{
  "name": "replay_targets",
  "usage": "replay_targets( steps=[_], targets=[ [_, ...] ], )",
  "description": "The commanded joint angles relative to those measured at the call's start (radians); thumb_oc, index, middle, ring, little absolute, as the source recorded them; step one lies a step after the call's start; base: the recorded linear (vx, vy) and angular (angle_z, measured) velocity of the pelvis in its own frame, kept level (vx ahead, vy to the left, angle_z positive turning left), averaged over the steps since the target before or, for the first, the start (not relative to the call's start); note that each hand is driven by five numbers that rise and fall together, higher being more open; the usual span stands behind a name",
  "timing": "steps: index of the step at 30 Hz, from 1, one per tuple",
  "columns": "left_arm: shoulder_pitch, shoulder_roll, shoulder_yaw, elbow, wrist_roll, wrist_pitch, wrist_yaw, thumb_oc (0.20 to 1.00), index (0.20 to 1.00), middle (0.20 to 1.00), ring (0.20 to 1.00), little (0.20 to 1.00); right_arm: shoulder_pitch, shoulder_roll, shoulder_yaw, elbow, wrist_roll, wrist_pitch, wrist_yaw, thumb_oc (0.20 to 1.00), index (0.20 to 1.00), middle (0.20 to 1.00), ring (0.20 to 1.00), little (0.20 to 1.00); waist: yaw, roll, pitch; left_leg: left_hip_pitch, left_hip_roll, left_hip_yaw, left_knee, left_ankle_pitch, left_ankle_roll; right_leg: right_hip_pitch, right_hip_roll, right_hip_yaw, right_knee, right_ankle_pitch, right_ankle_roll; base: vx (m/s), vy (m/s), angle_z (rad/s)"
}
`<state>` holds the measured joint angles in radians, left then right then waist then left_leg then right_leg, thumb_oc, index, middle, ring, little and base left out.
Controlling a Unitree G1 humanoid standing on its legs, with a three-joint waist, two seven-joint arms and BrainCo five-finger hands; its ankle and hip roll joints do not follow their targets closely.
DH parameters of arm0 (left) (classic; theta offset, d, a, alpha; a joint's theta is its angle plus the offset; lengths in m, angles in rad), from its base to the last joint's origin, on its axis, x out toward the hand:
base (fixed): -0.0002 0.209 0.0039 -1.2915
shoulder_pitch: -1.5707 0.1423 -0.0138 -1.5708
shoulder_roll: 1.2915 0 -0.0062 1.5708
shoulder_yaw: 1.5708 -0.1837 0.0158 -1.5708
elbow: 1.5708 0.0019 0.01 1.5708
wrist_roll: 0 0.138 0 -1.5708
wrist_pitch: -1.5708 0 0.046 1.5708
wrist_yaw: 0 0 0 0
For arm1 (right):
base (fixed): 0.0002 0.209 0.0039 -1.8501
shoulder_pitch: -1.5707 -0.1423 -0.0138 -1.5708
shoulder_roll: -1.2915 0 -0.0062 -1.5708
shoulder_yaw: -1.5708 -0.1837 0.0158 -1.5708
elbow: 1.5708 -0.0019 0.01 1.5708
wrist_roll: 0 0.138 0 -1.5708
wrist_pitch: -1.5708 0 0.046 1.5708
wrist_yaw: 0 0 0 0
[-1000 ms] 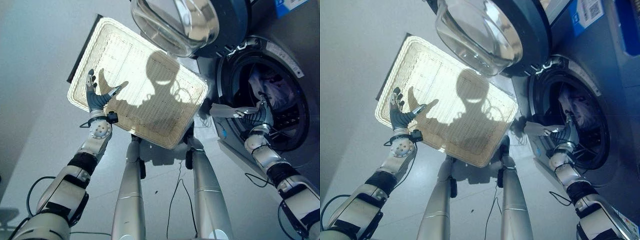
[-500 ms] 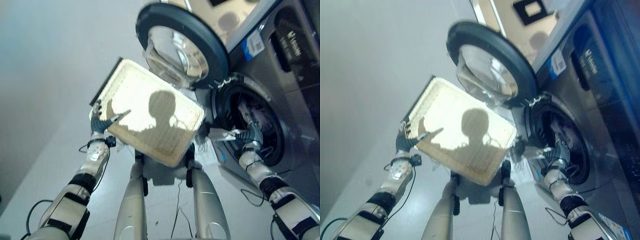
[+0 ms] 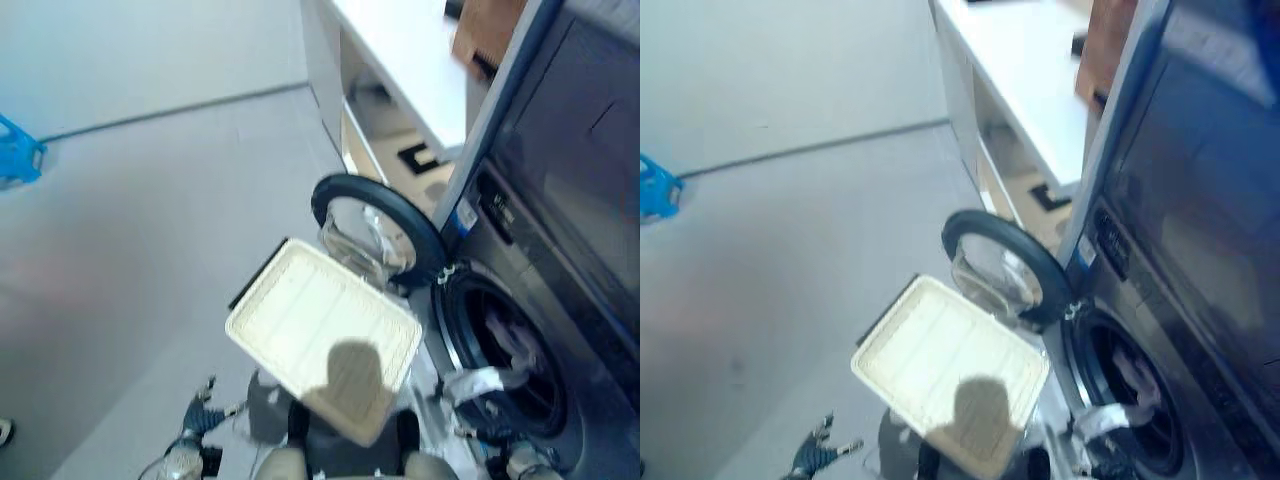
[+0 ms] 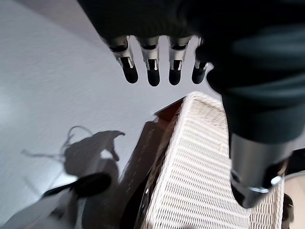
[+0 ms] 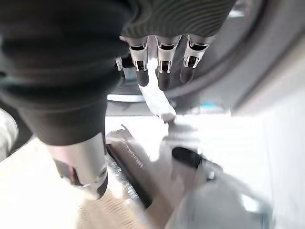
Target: Put the clothes into the washing machine.
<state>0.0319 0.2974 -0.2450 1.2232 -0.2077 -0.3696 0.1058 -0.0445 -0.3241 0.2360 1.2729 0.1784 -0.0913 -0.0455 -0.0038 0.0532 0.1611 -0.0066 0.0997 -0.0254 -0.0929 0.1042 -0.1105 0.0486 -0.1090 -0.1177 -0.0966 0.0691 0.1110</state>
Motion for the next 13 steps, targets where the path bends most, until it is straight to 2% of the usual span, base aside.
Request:
replay_targets(
  steps=[1,2,5,13],
  targets=[
    [-0.073,0.005,0.059,0.047,0.006,0.054,-0.074,1.000,1.000,1.000,1.000,1.000,-0.036,0.023,-0.053,0.063,0.060,0.091,0.059,1.000,1.000,1.000,1.000,1.000,0.047,-0.062,-0.016,0.036,-0.055,0.062,0.019,-0.048,0.006,-0.032,-0.027,-0.014,0.014,0.039,0.045,0.22,0.017,0.02],
    [-0.058,-0.004,0.077,0.064,0.009,0.072,-0.100,1.000,1.000,1.000,1.000,1.000,-0.030,0.036,-0.077,0.091,0.069,0.123,0.068,1.000,1.000,1.000,1.000,1.000,0.051,-0.060,-0.036,0.052,-0.056,0.064,0.018,-0.056,0.008,-0.018,-0.028,-0.014,0.012,0.033,0.043,0.17,0.012,0.03],
    [-0.045,-0.012,0.089,0.083,0.014,0.108,-0.134,1.000,1.000,1.000,1.000,1.000,-0.025,0.049,-0.100,0.124,0.072,0.148,0.076,1.000,1.000,1.000,1.000,1.000,0.053,-0.057,-0.058,0.073,-0.058,0.064,0.016,-0.068,0.012,0.001,-0.028,-0.013,0.013,0.024,0.041,0.09,0.019,0.05],
    [-0.025,-0.012,0.090,0.103,0.012,0.153,-0.179,1.000,1.000,1.000,1.000,1.000,-0.011,0.048,-0.137,0.165,0.053,0.184,0.092,1.000,1.000,1.000,1.000,1.000,0.042,-0.053,-0.084,0.110,-0.060,0.076,0.019,-0.093,0.026,0.026,-0.026,0.007,0.021,0.007,0.038,0.06,0.016,0.00]
  ],
)
